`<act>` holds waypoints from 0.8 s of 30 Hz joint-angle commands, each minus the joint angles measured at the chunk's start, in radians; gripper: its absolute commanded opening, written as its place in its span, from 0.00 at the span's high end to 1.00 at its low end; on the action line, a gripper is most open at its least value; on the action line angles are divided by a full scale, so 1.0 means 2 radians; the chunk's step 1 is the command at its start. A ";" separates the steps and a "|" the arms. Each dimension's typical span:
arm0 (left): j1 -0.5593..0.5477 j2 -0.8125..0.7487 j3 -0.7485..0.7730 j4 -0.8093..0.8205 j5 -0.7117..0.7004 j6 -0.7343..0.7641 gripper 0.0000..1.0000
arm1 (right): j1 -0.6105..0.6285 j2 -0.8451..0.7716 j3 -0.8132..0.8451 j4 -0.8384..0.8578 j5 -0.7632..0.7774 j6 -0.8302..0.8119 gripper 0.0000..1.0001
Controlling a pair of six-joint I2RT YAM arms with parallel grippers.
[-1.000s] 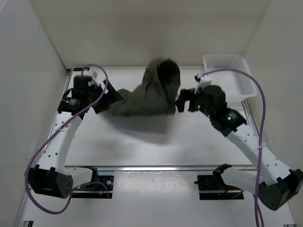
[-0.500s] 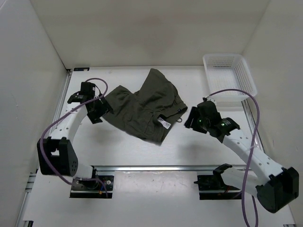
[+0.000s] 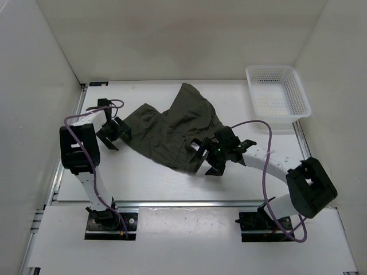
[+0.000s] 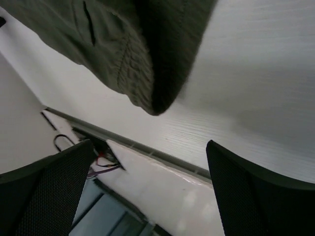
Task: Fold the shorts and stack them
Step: Flatten the shorts out
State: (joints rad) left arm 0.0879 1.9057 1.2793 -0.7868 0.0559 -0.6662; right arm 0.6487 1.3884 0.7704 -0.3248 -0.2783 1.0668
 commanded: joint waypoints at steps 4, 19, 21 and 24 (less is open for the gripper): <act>0.005 0.026 0.045 0.017 -0.001 -0.003 0.28 | 0.017 0.072 0.015 0.109 -0.052 0.122 0.03; 0.015 -0.012 0.061 0.017 0.018 0.012 0.90 | -0.007 0.117 0.110 0.049 0.056 0.073 0.99; 0.021 -0.025 0.071 0.012 0.030 0.016 0.90 | -0.023 0.107 0.142 0.036 0.074 0.034 0.99; 0.039 -0.048 0.105 -0.007 0.034 0.016 0.90 | -0.056 0.100 0.217 -0.009 0.089 -0.036 0.99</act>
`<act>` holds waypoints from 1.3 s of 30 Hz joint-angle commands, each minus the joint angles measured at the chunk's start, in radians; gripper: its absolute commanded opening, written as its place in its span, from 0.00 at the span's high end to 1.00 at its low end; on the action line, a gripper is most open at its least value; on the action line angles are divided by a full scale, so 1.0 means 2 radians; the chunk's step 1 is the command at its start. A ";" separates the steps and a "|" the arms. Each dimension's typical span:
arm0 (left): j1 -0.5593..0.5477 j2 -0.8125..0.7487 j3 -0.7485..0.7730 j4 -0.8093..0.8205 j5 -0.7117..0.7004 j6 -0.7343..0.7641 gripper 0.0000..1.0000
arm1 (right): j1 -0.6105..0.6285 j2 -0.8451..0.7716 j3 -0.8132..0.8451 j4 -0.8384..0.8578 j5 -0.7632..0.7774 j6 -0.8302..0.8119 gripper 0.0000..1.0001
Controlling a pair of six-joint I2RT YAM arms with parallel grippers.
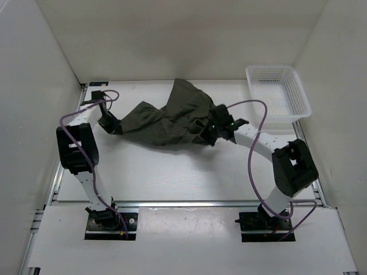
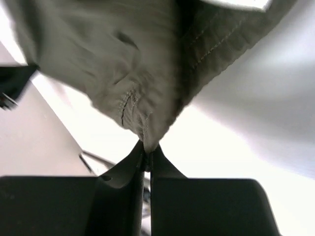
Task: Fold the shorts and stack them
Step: Flatten the shorts out
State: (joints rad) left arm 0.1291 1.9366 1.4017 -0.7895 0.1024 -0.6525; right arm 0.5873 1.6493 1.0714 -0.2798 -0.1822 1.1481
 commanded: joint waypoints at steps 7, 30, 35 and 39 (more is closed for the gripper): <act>0.027 -0.079 0.220 -0.079 0.065 0.009 0.90 | -0.105 0.032 0.322 -0.090 -0.012 -0.208 0.99; 0.021 -0.411 -0.229 -0.055 0.032 0.031 0.13 | -0.045 -0.368 -0.165 -0.184 0.101 -0.250 0.25; 0.021 -0.389 -0.229 -0.062 0.005 0.010 0.17 | -0.072 -0.338 -0.171 -0.176 0.015 -0.180 0.06; 0.021 -0.343 -0.244 -0.046 -0.012 -0.013 0.12 | -0.086 -0.317 -0.239 -0.071 -0.079 -0.084 0.02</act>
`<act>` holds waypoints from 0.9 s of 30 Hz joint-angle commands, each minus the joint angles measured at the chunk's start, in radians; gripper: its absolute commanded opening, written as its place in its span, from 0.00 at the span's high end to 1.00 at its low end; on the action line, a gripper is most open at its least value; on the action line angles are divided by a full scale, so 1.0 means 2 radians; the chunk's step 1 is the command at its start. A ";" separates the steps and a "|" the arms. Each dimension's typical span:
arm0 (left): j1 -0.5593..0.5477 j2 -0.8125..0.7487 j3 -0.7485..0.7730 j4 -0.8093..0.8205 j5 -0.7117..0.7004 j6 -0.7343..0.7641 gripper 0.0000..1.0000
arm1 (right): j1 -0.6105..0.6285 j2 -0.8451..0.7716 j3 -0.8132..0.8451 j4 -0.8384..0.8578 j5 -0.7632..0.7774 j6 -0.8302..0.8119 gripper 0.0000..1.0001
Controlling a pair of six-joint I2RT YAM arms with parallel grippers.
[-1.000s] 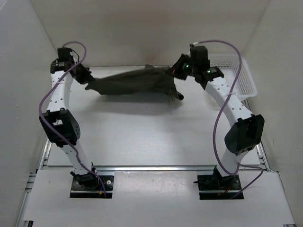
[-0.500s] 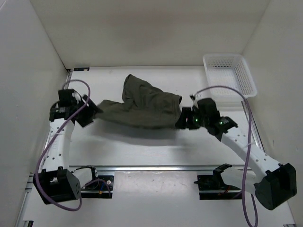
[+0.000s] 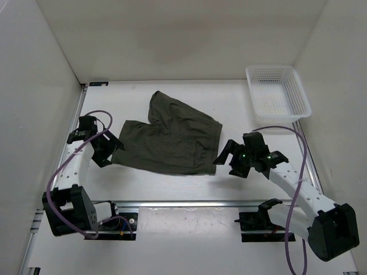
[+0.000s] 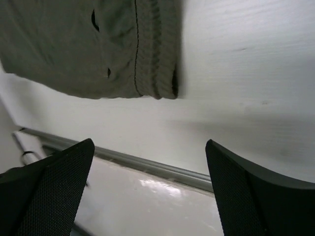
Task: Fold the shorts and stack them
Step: Flatten the shorts out
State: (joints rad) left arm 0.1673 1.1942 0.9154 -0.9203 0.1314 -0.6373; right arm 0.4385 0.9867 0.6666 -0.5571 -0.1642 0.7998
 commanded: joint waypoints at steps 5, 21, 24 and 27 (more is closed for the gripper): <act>0.013 0.088 -0.020 0.069 -0.005 -0.036 0.12 | -0.027 0.058 -0.080 0.177 -0.148 0.188 0.04; 0.013 0.231 0.019 0.120 -0.014 -0.041 0.36 | 0.001 0.218 -0.065 0.289 -0.143 0.240 0.13; 0.013 0.243 0.024 0.120 -0.014 -0.041 0.76 | 0.005 0.242 -0.044 0.270 -0.108 0.220 0.16; 0.013 0.248 0.030 0.120 -0.010 -0.041 0.90 | 0.005 0.257 -0.014 0.243 -0.081 0.189 0.37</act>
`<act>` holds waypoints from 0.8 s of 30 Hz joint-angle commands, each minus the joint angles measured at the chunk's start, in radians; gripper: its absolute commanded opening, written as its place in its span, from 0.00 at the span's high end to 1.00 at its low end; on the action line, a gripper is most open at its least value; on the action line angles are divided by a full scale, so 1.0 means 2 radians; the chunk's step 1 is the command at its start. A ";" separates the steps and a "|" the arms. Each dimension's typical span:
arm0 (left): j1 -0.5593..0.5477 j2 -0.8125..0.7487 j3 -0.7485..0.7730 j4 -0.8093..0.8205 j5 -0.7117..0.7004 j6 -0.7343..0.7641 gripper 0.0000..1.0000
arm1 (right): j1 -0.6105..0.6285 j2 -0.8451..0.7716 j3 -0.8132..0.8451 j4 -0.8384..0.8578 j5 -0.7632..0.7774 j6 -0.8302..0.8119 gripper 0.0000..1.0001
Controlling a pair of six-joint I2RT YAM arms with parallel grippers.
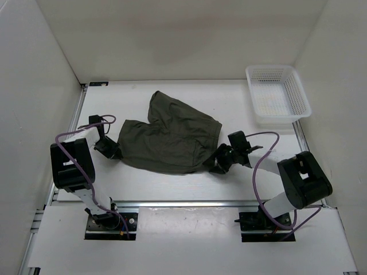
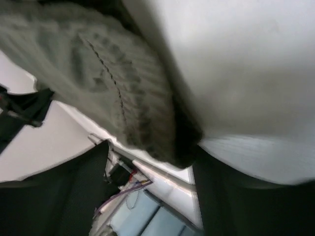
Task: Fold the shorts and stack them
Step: Flatten the shorts out
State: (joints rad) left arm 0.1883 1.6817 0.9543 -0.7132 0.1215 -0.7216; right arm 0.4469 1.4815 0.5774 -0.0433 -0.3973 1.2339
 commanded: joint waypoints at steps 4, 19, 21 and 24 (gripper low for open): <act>0.007 -0.017 0.027 0.016 0.000 0.006 0.90 | -0.009 0.016 0.098 -0.075 0.079 -0.082 1.00; 0.012 -0.166 0.401 -0.163 0.009 0.031 0.90 | -0.019 -0.044 0.532 -0.331 0.167 -0.426 1.00; 0.012 -0.177 0.440 -0.174 0.009 0.031 0.90 | -0.019 -0.044 0.566 -0.346 0.131 -0.449 1.00; 0.012 -0.206 0.496 -0.190 -0.010 0.031 0.90 | -0.019 -0.075 0.606 -0.372 0.098 -0.483 1.00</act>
State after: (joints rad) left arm 0.1947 1.3334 1.8717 -0.9985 0.1780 -0.6769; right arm 0.4217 1.4010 1.7237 -0.6598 -0.1452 0.4286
